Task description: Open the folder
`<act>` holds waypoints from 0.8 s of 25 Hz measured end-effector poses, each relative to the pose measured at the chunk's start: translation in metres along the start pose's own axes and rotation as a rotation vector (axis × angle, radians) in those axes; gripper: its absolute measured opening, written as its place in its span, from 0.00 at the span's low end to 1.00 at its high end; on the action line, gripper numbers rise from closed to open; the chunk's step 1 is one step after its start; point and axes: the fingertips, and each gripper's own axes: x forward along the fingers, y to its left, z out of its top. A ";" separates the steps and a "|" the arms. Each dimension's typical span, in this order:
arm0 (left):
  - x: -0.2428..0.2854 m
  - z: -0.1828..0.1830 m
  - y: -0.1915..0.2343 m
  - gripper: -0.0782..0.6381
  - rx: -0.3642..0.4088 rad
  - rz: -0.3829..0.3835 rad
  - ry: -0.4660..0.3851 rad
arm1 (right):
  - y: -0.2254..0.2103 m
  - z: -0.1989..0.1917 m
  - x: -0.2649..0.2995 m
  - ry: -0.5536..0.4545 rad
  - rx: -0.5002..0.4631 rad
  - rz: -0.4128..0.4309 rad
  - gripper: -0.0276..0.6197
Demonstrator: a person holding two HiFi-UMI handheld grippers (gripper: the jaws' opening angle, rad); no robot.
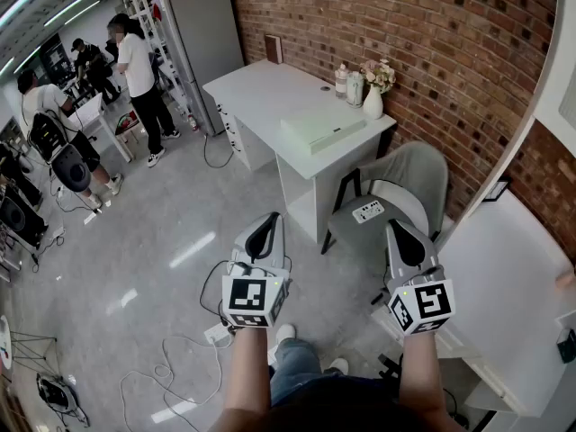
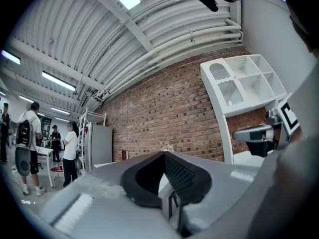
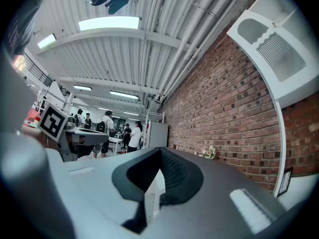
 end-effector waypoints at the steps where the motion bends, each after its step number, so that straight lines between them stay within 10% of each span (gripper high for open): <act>1: 0.004 -0.002 0.005 0.11 0.001 -0.004 0.002 | 0.001 -0.002 0.006 0.004 0.001 -0.001 0.04; 20: 0.116 -0.033 0.158 0.11 -0.011 -0.106 -0.003 | 0.034 -0.022 0.179 0.030 0.008 -0.133 0.04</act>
